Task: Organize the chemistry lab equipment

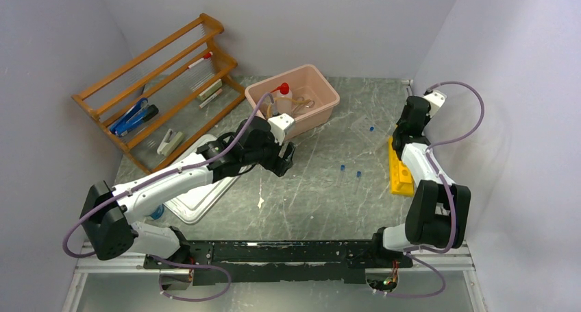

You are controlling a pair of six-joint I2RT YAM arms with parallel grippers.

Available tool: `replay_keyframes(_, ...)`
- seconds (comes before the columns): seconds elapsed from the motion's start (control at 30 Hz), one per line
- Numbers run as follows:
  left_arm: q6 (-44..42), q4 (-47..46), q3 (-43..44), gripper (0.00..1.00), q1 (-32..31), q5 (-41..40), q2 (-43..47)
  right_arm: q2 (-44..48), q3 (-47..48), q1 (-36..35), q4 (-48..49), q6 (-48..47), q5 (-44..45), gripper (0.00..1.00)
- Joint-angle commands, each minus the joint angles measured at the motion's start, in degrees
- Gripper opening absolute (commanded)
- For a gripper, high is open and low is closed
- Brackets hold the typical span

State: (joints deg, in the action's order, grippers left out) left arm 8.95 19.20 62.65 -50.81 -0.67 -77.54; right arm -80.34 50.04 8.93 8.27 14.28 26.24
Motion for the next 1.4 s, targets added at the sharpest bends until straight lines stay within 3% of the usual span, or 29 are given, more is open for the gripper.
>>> replay_keyframes(0.0, -0.34, -0.15, 1.74, 0.81, 0.27, -0.56, -0.25, -2.02, 2.75, 0.24, -0.88, -1.73, -1.14, 0.14)
replay_keyframes(0.3, -0.38, -0.05, 1.90, 0.82, 0.49, -0.87, 0.03, -4.42, 3.76, -0.44, -1.34, -2.76, -0.94, 0.22)
replay_keyframes(0.53, -0.27, 0.05, 2.36, 0.83, 0.56, -0.82, -0.06, -2.87, 6.36, -0.67, -4.70, -1.64, -2.13, 0.54)
replay_keyframes(0.73, 0.25, -0.48, 2.64, 0.87, 0.73, -0.68, 0.10, 0.82, 12.44, -0.67, -14.95, 1.02, -0.81, 0.71)
replay_keyframes(0.87, 0.95, -0.40, 3.14, 0.88, 0.90, -0.47, 0.00, 3.56, 17.56, -0.62, -24.55, 4.28, -0.64, 0.74)
replay_keyframes(1.0, 2.36, -0.30, 2.63, 0.91, 0.97, -1.08, 0.98, 6.73, 20.31, -0.67, -31.36, 8.41, -6.84, 0.71)
replay_keyframes(1.2, 4.29, -0.26, 0.83, 0.96, 1.07, -2.54, 4.07, 13.71, 19.24, -1.03, -35.48, 12.96, -14.90, 0.63)
replay_keyframes(1.37, 6.64, -1.69, -0.47, 0.97, 1.15, -2.82, 6.01, 16.34, 20.49, -4.86, -40.00, 11.83, -19.22, 0.63)
